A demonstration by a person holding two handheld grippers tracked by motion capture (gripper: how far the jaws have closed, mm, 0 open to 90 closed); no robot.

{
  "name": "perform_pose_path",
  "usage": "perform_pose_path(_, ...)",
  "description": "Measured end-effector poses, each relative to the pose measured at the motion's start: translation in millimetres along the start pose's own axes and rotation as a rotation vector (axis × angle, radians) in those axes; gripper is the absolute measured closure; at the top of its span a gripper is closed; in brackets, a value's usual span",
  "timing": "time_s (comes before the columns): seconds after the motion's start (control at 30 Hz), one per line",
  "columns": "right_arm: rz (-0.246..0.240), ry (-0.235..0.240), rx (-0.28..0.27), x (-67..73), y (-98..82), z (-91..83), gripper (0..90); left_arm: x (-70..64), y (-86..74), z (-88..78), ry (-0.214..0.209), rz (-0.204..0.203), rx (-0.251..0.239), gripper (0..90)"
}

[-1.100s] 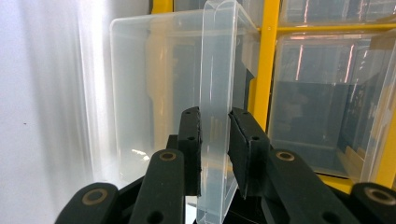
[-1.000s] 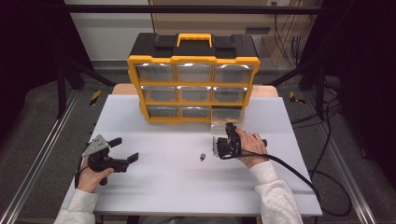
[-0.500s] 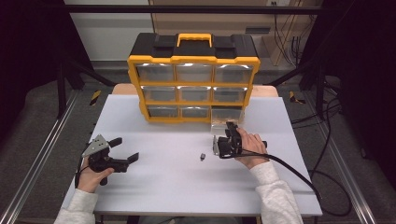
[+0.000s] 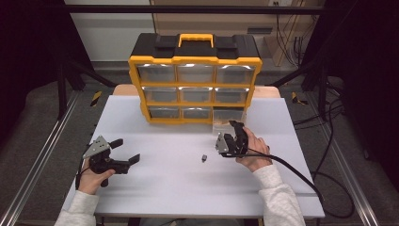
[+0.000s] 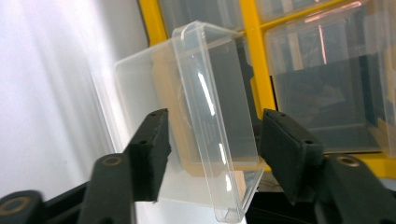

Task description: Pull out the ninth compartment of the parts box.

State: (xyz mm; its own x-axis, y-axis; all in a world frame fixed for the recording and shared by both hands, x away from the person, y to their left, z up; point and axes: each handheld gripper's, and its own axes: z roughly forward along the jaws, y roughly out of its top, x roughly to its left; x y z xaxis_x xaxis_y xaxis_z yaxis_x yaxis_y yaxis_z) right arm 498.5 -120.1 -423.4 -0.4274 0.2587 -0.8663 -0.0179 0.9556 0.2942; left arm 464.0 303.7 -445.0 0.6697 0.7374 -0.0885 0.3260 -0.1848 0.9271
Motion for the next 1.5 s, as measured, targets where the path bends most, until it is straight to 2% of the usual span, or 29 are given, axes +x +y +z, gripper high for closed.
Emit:
perform_pose_path(0.1,0.063,0.007,-0.018,-1.6,-0.7,-2.3,37.6,0.0,0.0,-0.1,0.000,0.000,-0.001,0.1)
perform_pose_path(0.2,0.144,0.028,-0.040,-5.2,-1.3,-5.3,32.8,0.0,0.0,-0.2,0.001,-0.001,-0.002,0.1)
perform_pose_path(0.4,0.311,0.081,-0.050,-10.6,-2.8,-8.1,22.6,0.0,0.0,0.1,0.000,-0.001,0.000,0.0)
perform_pose_path(0.6,0.437,0.144,-0.079,-13.0,-3.0,-11.0,15.1,0.1,0.0,-0.1,0.000,-0.002,0.000,0.0)
perform_pose_path(0.73,0.502,0.161,-0.103,-15.4,-4.2,-13.5,10.4,-0.1,0.1,0.0,-0.001,-0.001,0.000,0.0)
perform_pose_path(0.97,0.671,0.218,-0.161,-23.1,-13.5,-20.2,4.9,-0.4,-0.1,0.6,-0.002,-0.002,0.002,0.0)
perform_pose_path(1.17,0.769,0.285,-0.205,-26.8,-26.1,-26.1,0.5,-1.1,-0.3,1.4,-0.006,-0.003,0.005,0.0)
perform_pose_path(1.3,0.858,0.324,-0.247,-29.8,-35.7,-31.9,0.5,-1.1,-0.1,1.3,-0.007,-0.003,0.004,0.0)
perform_pose_path(1.5,0.905,0.328,-0.270,-30.4,-47.8,-39.8,0.5,-2.0,0.0,2.1,-0.012,-0.003,0.008,0.0)
